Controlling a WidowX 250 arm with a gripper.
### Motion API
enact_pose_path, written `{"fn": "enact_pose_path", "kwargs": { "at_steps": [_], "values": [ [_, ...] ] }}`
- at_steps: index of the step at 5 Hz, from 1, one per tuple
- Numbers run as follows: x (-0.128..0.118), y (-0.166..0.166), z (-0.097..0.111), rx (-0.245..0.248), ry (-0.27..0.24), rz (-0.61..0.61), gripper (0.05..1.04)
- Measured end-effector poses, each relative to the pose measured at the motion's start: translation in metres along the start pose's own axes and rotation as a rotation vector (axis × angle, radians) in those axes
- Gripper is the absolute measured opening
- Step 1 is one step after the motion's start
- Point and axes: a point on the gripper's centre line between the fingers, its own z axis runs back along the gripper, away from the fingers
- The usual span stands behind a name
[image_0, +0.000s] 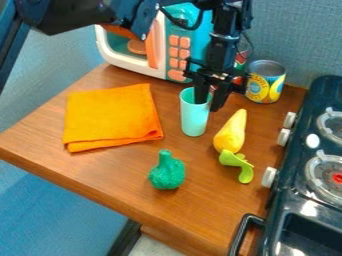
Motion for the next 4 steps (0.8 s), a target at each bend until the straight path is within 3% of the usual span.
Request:
{"fn": "enact_pose_path", "kwargs": {
  "at_steps": [1,2,3,4],
  "values": [
    [-0.003,0.000,0.015,-0.004,-0.044,0.000,0.854],
    [-0.019,0.000,0.030,-0.021,-0.088,0.000,1.012],
    [-0.050,0.007,0.035,0.008,-0.096,0.010,1.010],
    [-0.092,0.022,0.046,0.082,-0.101,0.036,1.007]
  ]
}}
